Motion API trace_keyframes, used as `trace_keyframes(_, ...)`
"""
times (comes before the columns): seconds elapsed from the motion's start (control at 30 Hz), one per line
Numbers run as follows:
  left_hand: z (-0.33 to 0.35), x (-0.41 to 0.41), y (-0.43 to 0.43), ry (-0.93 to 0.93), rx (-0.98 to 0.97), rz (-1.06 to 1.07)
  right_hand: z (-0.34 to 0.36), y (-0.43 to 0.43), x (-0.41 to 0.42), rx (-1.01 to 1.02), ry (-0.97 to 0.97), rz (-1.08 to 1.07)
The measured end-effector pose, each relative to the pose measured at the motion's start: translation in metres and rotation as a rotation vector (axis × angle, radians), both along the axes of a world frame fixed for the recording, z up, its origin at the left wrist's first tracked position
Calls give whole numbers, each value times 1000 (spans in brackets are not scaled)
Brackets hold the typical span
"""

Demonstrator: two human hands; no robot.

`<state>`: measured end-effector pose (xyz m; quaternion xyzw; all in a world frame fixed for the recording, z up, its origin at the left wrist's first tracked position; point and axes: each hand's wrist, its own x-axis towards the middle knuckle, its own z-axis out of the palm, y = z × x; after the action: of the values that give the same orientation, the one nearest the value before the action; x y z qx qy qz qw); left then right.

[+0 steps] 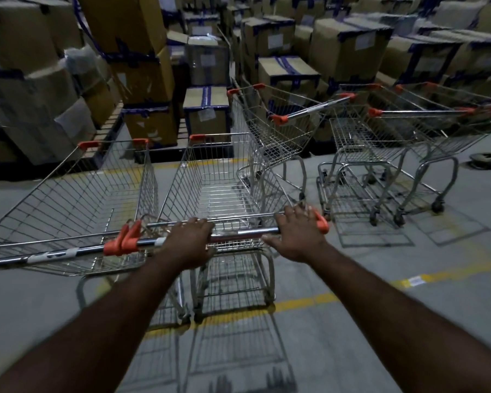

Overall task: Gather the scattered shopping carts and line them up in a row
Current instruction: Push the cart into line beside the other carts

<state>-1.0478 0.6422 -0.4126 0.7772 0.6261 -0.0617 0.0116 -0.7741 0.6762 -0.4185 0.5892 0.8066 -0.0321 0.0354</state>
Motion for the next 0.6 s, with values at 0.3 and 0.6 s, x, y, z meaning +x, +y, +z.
trace_keyframes(0.3,38,121,48,-243,-120,-128,41,34,24,-51,234,81)
trace_keyframes(0.6,86,189,167,-280,-48,-170,89,128,103,86,251,-9)
